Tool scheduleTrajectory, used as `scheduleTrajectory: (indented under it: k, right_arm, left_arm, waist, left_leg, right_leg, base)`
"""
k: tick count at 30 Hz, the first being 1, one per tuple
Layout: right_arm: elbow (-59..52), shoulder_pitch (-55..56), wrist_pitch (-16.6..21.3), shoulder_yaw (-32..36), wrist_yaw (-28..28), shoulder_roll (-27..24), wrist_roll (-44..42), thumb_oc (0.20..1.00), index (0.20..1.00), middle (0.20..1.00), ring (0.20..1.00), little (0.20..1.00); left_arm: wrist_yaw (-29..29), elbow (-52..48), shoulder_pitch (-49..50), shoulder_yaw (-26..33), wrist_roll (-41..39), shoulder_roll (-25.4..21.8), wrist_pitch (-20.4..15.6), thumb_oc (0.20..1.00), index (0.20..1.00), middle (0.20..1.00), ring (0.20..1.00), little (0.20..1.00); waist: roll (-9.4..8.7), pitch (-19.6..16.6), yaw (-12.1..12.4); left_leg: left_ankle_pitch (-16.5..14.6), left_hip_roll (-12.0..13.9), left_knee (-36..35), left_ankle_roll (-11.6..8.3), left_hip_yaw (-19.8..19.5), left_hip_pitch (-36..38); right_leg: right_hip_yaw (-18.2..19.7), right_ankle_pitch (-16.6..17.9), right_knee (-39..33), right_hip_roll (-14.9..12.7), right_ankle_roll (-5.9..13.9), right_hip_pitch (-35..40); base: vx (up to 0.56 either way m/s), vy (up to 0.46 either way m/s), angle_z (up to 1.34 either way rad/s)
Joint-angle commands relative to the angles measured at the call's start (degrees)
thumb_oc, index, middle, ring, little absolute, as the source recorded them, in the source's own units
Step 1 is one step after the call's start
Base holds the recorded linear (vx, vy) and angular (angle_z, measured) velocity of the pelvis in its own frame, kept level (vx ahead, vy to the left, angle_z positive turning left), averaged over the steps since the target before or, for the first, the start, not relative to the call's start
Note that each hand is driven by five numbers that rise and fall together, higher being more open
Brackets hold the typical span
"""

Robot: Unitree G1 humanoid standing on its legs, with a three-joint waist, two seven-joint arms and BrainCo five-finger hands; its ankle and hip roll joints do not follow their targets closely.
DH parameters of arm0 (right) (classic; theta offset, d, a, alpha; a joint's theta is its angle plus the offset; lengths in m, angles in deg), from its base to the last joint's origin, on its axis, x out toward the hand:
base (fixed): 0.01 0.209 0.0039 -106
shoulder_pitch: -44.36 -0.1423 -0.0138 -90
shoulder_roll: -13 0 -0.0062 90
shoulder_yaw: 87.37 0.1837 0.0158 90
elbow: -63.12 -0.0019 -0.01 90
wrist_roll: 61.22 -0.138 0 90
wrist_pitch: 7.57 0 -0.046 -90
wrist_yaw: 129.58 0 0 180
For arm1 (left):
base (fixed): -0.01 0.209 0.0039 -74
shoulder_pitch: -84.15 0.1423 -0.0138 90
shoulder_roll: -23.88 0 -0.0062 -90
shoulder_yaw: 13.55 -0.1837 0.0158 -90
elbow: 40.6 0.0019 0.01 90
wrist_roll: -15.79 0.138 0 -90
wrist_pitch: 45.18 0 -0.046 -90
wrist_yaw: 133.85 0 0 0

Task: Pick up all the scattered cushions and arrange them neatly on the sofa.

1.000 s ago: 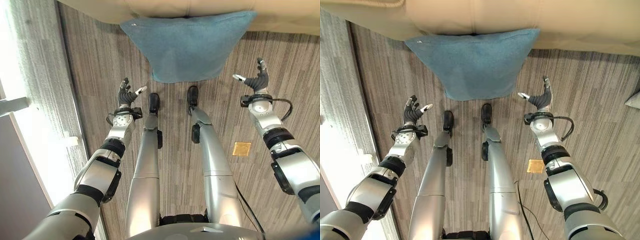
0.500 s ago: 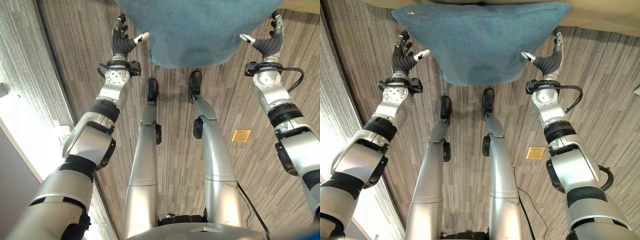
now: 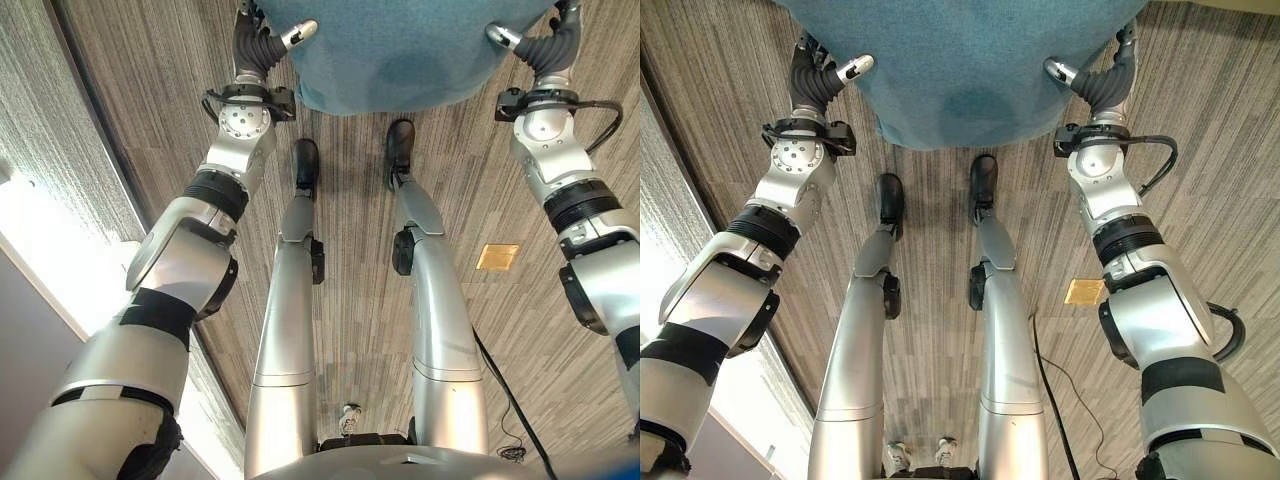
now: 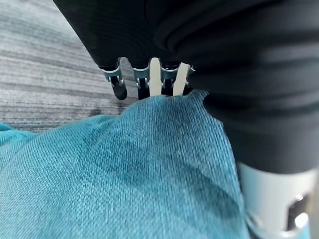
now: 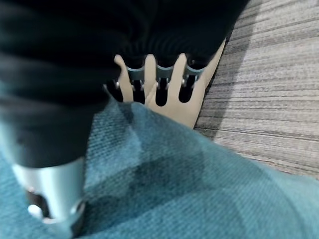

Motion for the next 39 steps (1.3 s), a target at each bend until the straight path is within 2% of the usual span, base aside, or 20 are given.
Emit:
scheduleTrajectory:
  k: [1,4,5,6,10,12,13,17,18,21,22,23,27,28,33,39]
  right_arm:
    - [-1.0,-1.9,2.2,-4.2,-2.0,1.8,-0.7,1.0,1.0,1.0,1.0,1.0]
    - [0.4,-5.5,1.2,-7.8,-2.9,4.8,-0.2,1.0,1.0,1.0,1.0,1.0]
    - [1.4,-7.0,0.8,-9.4,-3.4,6.8,-0.2,0.504,0.504,0.504,0.504,0.504]
    - [1.7,-8.3,0.8,-10.6,-3.8,8.7,-0.3,0.2,0.2,0.2,0.2,0.2]
    - [-1.6,-9.7,2.4,-10.8,-3.1,11.8,-0.6,0.2,0.2,0.2,0.2,0.2]
    - [-4.5,-9.2,3.4,-9.4,-2.4,11.5,-0.1,0.2,0.2,0.2,0.2,0.2]
    - [-8.2,-6.7,4.6,-6.3,-2.0,11.1,0.0,0.2,0.2,0.2,0.2,0.2]
    - [-13.2,-3.6,5.5,-3.6,-1.9,10.1,1.6,0.2,0.2,0.2,0.2,0.2]
    - [-17.9,2.2,6.3,0.2,-2.5,9.9,4.3,0.2,0.2,0.2,0.2,0.2]
    - [-20.3,6.3,6.5,2.1,-2.9,10.5,5.6,0.2,0.2,0.2,0.2,0.2]
    - [-23.7,11.7,6.5,4.0,-3.8,10.7,8.1,0.2,0.2,0.2,0.2,0.2]
    - [-25.1,13.7,6.5,4.5,-4.1,10.8,8.8,0.2,0.2,0.2,0.2,0.2]
    - [-31.7,23.3,6.1,6.0,-5.7,11.7,12.8,0.2,0.2,0.2,0.2,0.2]
    - [-34.0,28.3,5.4,6.0,-6.6,11.8,14.9,0.2,0.2,0.2,0.2,0.2]
    - [-37.1,35.9,5.5,7.6,-7.9,13.0,14.7,0.2,0.2,0.2,0.2,0.2]
    - [-41.9,48.8,5.3,9.8,-10.6,13.6,14.7,0.2,0.2,0.2,0.2,0.2]
  left_arm:
    - [-1.7,-0.4,2.0,0.1,-1.5,2.9,-0.6,1.0,1.0,1.0,1.0,1.0]
    - [-2.1,-0.1,-1.2,-1.9,-2.2,3.6,-0.3,1.0,1.0,1.0,1.0,1.0]
    - [-2.2,-0.6,-2.5,-2.7,-2.9,4.1,-0.6,0.78,0.78,0.78,0.78,0.78]
    - [-2.1,-1.7,-3.6,-3.0,-3.9,4.6,-1.2,0.2,0.2,0.2,0.2,0.2]
    - [-0.9,-7.2,-3.3,-2.0,-6.1,4.6,-3.8,0.2,0.2,0.2,0.2,0.2]
    - [-0.8,-9.7,-1.8,-1.0,-6.3,4.2,-4.6,0.2,0.2,0.2,0.2,0.2]
    - [-0.7,-13.0,1.0,0.6,-6.1,4.8,-5.4,0.2,0.2,0.2,0.2,0.2]
    - [-0.9,-17.2,5.2,1.7,-4.8,4.9,-5.7,0.2,0.2,0.2,0.2,0.2]
    - [-1.3,-21.6,11.5,4.1,-2.6,6.2,-6.2,0.2,0.2,0.2,0.2,0.2]
    - [-1.7,-24.1,15.5,5.1,-1.2,7.2,-6.3,0.2,0.2,0.2,0.2,0.2]
    - [-2.4,-27.8,20.5,6.2,0.4,8.0,-6.8,0.2,0.2,0.2,0.2,0.2]
    - [-2.8,-29.7,22.5,6.6,0.8,8.4,-7.0,0.2,0.2,0.2,0.2,0.2]
    - [-4.0,-35.6,30.7,7.3,2.2,9.7,-7.3,0.2,0.2,0.2,0.2,0.2]
    - [-4.8,-38.3,35.3,7.2,2.4,10.3,-7.1,0.2,0.2,0.2,0.2,0.2]
    - [-5.8,-40.7,40.7,6.8,2.5,11.1,-6.7,0.2,0.2,0.2,0.2,0.2]
    - [-8.4,-44.2,50.3,5.9,3.0,11.1,-5.7,0.2,0.2,0.2,0.2,0.2]
  waist:
    - [3.6,-2.9,-1.7]
    - [3.85,-2.9,-1.3]
    - [3.97,-3.0,-1.0]
    - [4.0,-3.3,-0.9]
    - [3.9,-4.7,-0.6]
    - [3.67,-5.4,-0.8]
    - [3.56,-6.2,-1.0]
    - [3.52,-6.7,-1.0]
    - [3.9,-7.0,-1.3]
    - [4.33,-6.8,-1.3]
    - [4.84,-6.8,-1.4]
    - [4.87,-6.7,-1.4]
    - [4.83,-7.6,-1.5]
    - [4.57,-8.4,-1.5]
    - [4.17,-9.6,-1.6]
    - [2.78,-11.9,-2.0]
  left_leg:
    - [-4.7,-0.3,2.6,0.58,-2.5,0.2]
    - [-4.6,-0.4,3.2,0.54,-2.7,-0.9]
    - [-4.4,-0.5,3.3,0.5,-3.0,-1.2]
    - [-4.3,-0.7,3.6,0.49,-3.1,-1.8]
    - [-4.0,-0.8,3.0,0.29,-3.4,-2.1]
    - [-3.9,-0.9,2.5,0.2,-3.5,-1.9]
    - [-3.7,-0.9,1.3,0.14,-3.5,-0.6]
    - [-3.3,-0.7,-1.0,0.07,-3.2,2.2]
    - [-2.2,-0.2,-5.9,-0.4,-2.9,8.7]
    - [-1.5,0.1,-9.2,-0.78,-3.1,13.5]
    - [-0.3,0.0,-13.7,-1.28,-3.3,19.7]
    - [1.9,0.0,-15.5,-1.42,-3.2,21.2]
    - [3.0,0.2,-22.0,-1.8,-3.8,32.3]
    - [3.4,0.6,-24.3,-2.01,-3.8,38.3]
    - [3.8,1.5,-27.6,-2.43,-3.6,46.7]
    - [2.9,3.4,-29.4,-2.95,-2.9,59.8]
  right_leg:
    - [1.0,-7.5,4.5,0.4,4.47,2.2]
    - [0.7,-7.6,5.1,0.5,4.34,1.2]
    - [0.5,-7.5,5.5,0.7,4.32,0.8]
    - [0.4,-7.6,5.5,0.7,4.16,0.6]
    - [-0.2,-7.8,5.3,0.7,3.92,0.4]
    - [-0.5,-7.6,4.9,0.8,3.9,1.0]
    - [-0.8,-7.4,3.9,0.9,3.9,2.5]
    - [-0.8,-7.0,1.8,1.2,3.9,5.3]
    - [-0.7,-6.4,-1.9,1.5,3.92,11.2]
    - [-0.6,-6.1,-4.2,1.5,3.97,15.4]
    - [-0.9,-5.4,-7.9,1.0,4.19,20.8]
    - [-1.1,-3.5,-9.5,0.7,4.1,22.1]
    - [-1.8,-2.4,-16.0,0.4,4.29,32.2]
    - [-2.3,-2.4,-18.1,0.2,4.23,37.9]
    - [-3.1,-2.3,-21.5,-0.1,4.2,46.5]
    - [-3.8,-3.1,-25.1,0.1,3.9,61.1]
  base:
    - [0.01,-0.049,0.01]
    - [0.01,-0.031,0.01]
    - [0.01,-0.033,0.0]
    - [0.0,-0.037,0.01]
    - [0.0,0.0,0.0]
    - [0.0,0.0,0.0]
    - [0.0,0.0,0.0]
    - [-0.03,0.01,0.0]
    - [-0.06,0.046,-0.01]
    - [-0.03,0.045,-0.04]
    - [-0.07,0.047,-0.04]
    - [-0.06,0.03,-0.04]
    - [0.03,-0.029,-0.05]
    - [0.04,-0.026,-0.05]
    - [0.04,-0.029,-0.02]
    - [0.12,-0.051,0.07]
